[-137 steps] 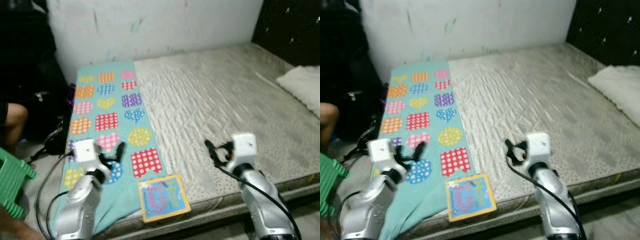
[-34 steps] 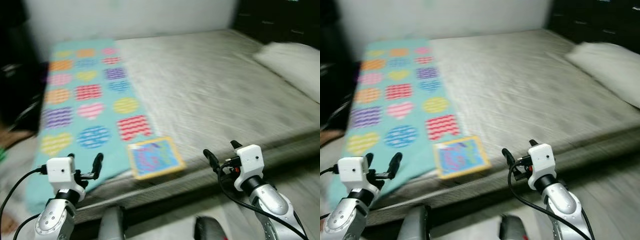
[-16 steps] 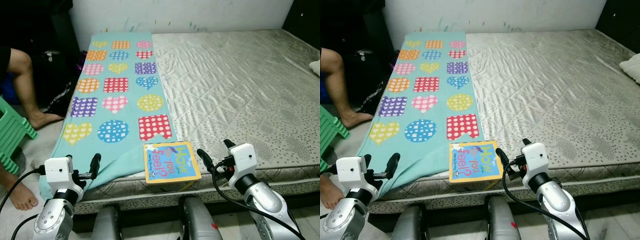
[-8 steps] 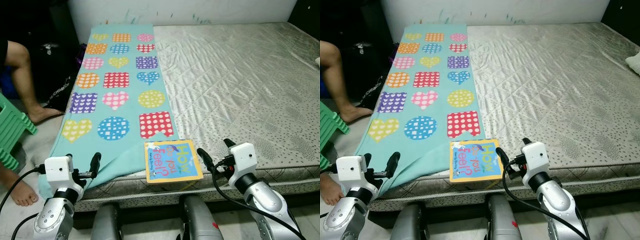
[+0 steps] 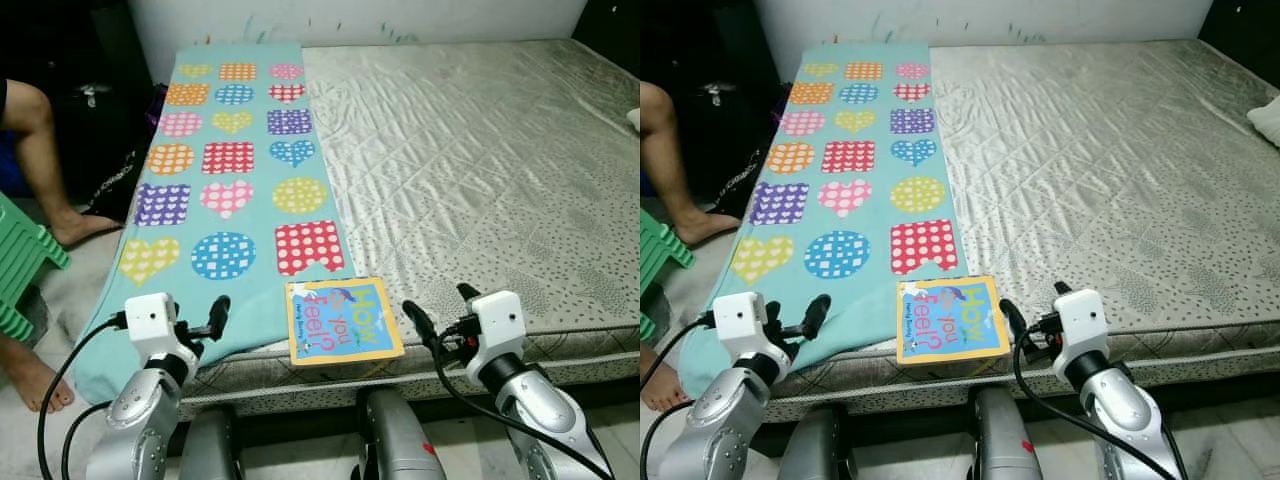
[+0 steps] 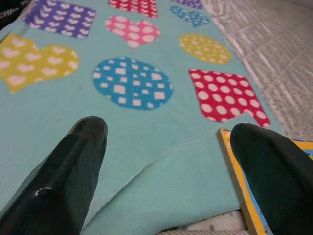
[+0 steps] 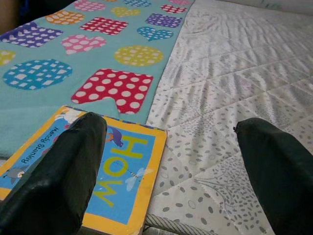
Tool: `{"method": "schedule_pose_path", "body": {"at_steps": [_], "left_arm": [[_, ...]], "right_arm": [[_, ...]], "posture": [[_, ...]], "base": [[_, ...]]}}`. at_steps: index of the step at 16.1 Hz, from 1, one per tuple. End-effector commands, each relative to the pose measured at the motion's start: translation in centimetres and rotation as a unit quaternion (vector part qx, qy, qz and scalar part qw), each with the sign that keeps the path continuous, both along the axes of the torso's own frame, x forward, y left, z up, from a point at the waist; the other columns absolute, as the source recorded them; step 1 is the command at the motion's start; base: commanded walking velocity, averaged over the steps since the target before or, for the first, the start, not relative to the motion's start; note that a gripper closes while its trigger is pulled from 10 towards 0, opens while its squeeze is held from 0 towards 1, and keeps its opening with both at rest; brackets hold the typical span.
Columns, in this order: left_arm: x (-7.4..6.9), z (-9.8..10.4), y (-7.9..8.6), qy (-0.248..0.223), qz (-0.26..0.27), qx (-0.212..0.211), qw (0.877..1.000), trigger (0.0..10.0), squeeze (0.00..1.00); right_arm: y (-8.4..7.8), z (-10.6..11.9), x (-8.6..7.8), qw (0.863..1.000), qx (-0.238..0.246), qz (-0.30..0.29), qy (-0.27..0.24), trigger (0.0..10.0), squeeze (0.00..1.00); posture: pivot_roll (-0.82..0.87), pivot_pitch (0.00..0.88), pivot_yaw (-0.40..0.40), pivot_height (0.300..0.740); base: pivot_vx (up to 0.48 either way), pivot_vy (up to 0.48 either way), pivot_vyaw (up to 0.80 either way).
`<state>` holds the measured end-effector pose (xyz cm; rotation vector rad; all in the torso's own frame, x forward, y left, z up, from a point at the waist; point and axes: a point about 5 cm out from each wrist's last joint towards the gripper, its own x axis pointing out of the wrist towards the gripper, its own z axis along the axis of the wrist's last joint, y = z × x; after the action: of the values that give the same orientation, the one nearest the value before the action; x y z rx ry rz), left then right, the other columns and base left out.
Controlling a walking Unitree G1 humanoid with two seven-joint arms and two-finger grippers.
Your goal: Clean up the room
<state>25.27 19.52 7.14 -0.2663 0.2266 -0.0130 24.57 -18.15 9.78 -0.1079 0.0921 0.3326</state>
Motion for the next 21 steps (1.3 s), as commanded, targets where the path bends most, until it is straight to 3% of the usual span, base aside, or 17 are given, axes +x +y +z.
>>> {"method": "schedule_pose_path", "body": {"at_steps": [1,7,11,14,17,21], "left_arm": [[0.2,-0.2,0.0,0.010,0.000,-0.004,1.000,10.0,0.00],[1.1,-1.5,-0.5,0.049,0.002,-0.035,0.998,10.0,0.00],[3.1,-2.0,-1.4,0.056,0.003,-0.086,0.995,10.0,0.00],[4.2,-1.8,-0.9,0.047,0.014,-0.098,0.994,10.0,0.00],[5.2,-2.6,-0.7,0.074,0.011,-0.123,0.990,10.0,0.00],[6.7,-2.1,-3.8,0.072,-0.060,-0.146,0.985,10.0,0.00]], "right_arm": [[-0.1,0.6,0.1,1.000,0.003,-0.005,-0.007,10.0,0.00],[-0.2,0.7,0.1,1.000,0.001,-0.007,-0.010,10.0,0.00],[-0.8,1.0,-0.7,1.000,-0.005,-0.021,-0.009,10.0,0.00],[-1.6,1.1,-1.6,0.999,-0.014,-0.034,-0.003,10.0,0.00],[-1.8,1.6,-2.1,0.999,-0.019,-0.046,-0.008,10.0,0.00],[-2.5,2.3,-3.2,0.998,-0.029,-0.059,-0.005,10.0,0.00]], "posture": [[-0.19,0.086,-0.008,0.535],[-0.20,0.092,-0.012,0.530],[-0.24,0.119,-0.020,0.530],[-0.26,0.142,-0.024,0.530],[-0.28,0.167,-0.033,0.530],[-0.32,0.193,-0.036,0.530]], "base": [[0.000,0.000,0.00],[0.000,0.000,0.00],[0.000,0.000,0.00],[0.000,0.000,0.00],[0.000,0.000,0.00],[0.000,0.000,0.00]]}}
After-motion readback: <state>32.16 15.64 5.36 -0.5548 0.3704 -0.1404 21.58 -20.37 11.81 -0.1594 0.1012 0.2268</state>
